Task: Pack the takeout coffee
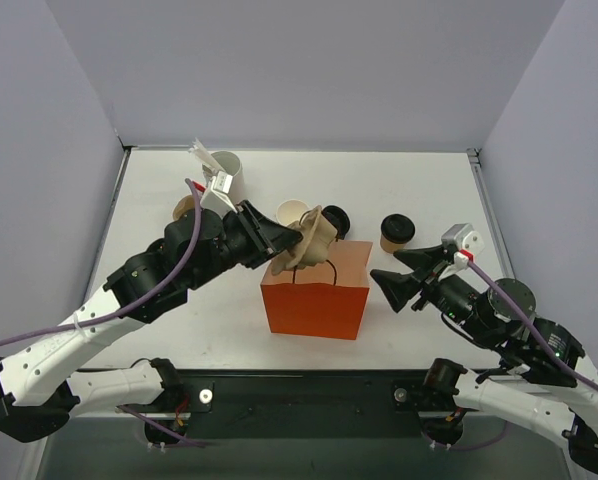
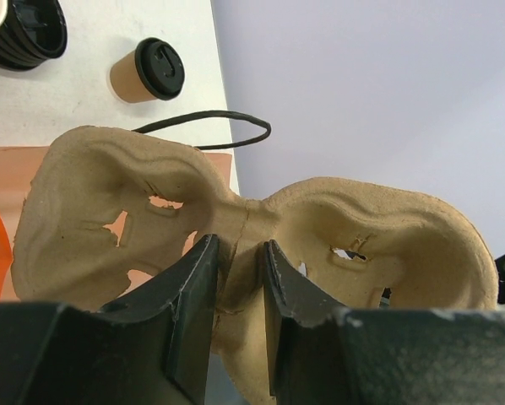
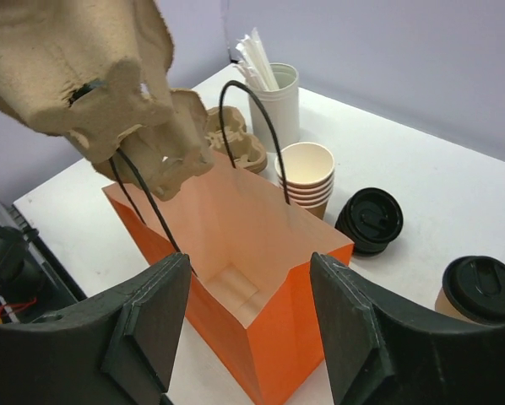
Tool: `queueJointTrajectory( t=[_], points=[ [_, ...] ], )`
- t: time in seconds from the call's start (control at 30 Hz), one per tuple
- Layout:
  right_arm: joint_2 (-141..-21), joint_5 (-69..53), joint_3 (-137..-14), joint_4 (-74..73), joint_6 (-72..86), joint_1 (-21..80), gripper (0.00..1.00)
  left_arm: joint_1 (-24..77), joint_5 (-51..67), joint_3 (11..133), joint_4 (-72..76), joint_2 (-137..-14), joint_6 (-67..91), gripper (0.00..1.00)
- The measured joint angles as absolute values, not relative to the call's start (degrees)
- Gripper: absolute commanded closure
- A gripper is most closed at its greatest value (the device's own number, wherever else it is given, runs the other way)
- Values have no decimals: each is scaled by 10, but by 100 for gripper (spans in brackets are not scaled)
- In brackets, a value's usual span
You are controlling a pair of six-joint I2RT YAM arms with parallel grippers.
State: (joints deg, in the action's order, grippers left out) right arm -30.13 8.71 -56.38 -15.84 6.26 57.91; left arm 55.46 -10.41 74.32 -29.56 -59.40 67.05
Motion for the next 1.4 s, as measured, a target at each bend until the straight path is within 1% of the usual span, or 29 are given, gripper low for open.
queueJointTrajectory(
  t=[0.23, 0.5, 0.8, 1.07, 1.4],
  points=[
    [-290, 167, -564, -179, 93, 579, 42, 555, -126, 744, -303, -604, 653, 70],
    [-292, 214, -564, -190, 119, 579, 42, 560, -140, 777, -323, -650, 619, 71],
    [-371, 277, -578, -240, 195, 579, 43, 570, -166, 819, -373, -677, 571, 72],
    [-391, 268, -587, -255, 220, 579, 45, 570, -167, 835, -387, -696, 547, 72],
    [-395, 181, -603, -260, 253, 579, 48, 570, -151, 851, -415, -693, 528, 72]
  ],
)
